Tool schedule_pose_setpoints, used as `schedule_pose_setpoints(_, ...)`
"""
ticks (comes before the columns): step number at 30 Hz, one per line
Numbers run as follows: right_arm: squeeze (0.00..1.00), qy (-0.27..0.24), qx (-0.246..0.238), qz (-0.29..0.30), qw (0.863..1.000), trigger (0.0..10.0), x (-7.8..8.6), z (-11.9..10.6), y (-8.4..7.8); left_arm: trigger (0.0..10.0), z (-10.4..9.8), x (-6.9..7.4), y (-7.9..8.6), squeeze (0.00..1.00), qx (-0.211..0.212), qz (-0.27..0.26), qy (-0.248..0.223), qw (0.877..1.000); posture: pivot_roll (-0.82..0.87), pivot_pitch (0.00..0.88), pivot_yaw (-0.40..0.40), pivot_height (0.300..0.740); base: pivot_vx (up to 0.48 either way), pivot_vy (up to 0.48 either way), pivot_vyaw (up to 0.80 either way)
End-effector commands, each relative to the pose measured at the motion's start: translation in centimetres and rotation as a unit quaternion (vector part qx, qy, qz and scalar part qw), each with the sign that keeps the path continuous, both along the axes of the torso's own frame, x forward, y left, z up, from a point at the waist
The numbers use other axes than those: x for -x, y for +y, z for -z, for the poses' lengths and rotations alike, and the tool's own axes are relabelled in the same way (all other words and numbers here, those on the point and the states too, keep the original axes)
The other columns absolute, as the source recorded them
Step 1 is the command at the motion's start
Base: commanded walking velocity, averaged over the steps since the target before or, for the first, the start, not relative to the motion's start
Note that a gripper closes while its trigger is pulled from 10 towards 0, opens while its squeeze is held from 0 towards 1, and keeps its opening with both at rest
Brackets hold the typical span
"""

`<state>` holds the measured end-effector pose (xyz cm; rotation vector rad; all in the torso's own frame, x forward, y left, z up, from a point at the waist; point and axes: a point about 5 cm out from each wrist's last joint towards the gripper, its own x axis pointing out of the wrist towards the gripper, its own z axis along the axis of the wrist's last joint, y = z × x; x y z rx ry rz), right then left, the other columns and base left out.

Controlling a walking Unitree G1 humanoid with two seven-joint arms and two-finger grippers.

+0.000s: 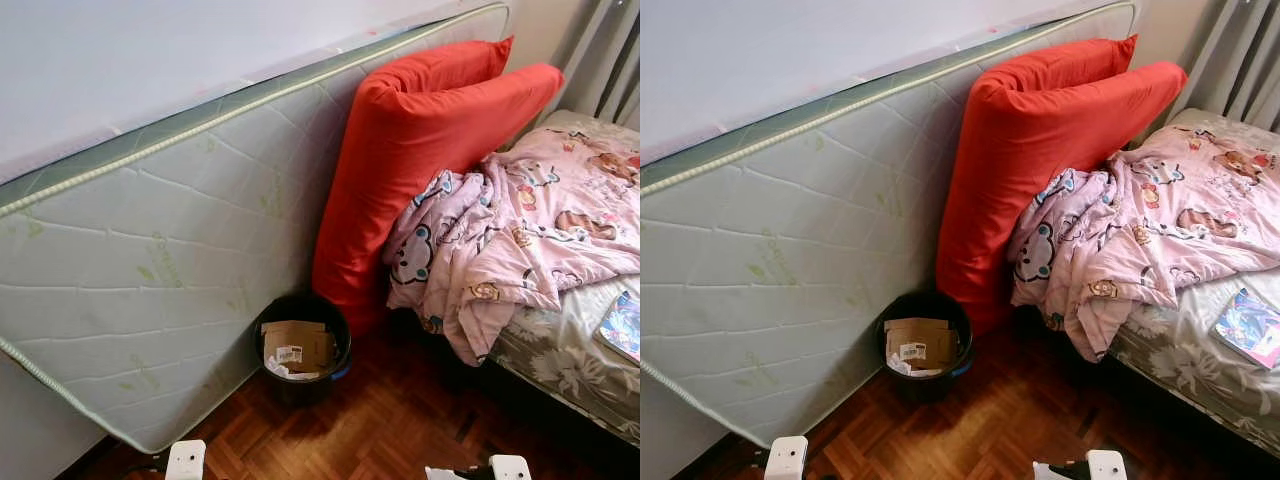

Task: Clean up the room

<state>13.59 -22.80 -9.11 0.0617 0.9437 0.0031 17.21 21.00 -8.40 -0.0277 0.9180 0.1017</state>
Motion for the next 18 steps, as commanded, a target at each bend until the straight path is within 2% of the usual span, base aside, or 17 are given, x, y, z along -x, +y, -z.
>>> schedule_pose_setpoints(1, 0.0, -0.006, 0.003, -0.007, 1.0, 10.0, -0.16, -0.16, -0.22, 10.0, 0.3, 0.62, 0.0, 0.0, -0.001, 0.0, 0.012, 1.0, 0.04, 0.0, -0.019, 0.74, 0.0, 0.0, 0.8)
schedule_pose_setpoints(4, 0.0, -0.008, 0.0, -0.005, 1.0, 10.0, -0.16, -0.16, -0.21, 10.0, 0.31, 0.63, -0.04, 0.0, 0.002, 0.001, 0.013, 1.0, 0.04, 0.0, -0.018, 0.74, 0.0, 0.0, 0.8)
schedule_pose_setpoints(8, 0.0, -0.008, -0.003, -0.003, 1.0, 10.0, -0.16, -0.16, -0.2, 10.0, 0.32, 0.63, -0.07, 0.0, 0.003, 0.001, 0.013, 1.0, 0.04, 0.0, -0.018, 0.74, 0.257, 0.0, 0.71)
schedule_pose_setpoints(15, 0.0, -0.013, -0.009, 0.009, 1.0, 10.0, -0.13, -0.18, -0.2, 10.0, 0.34, 0.65, -0.1, 0.0, 0.005, 0.0, 0.013, 1.0, 0.04, 0.0, -0.019, 0.74, 0.268, 0.0, 0.0)
schedule_pose_setpoints(18, 0.0, -0.012, -0.001, -0.009, 1.0, 10.0, -0.23, -0.22, -0.2, 10.0, 0.33, 0.64, -0.11, 0.0, 0.006, 0.0, 0.013, 1.0, 0.04, 0.0, -0.02, 0.74, 0.271, 0.0, 0.17)
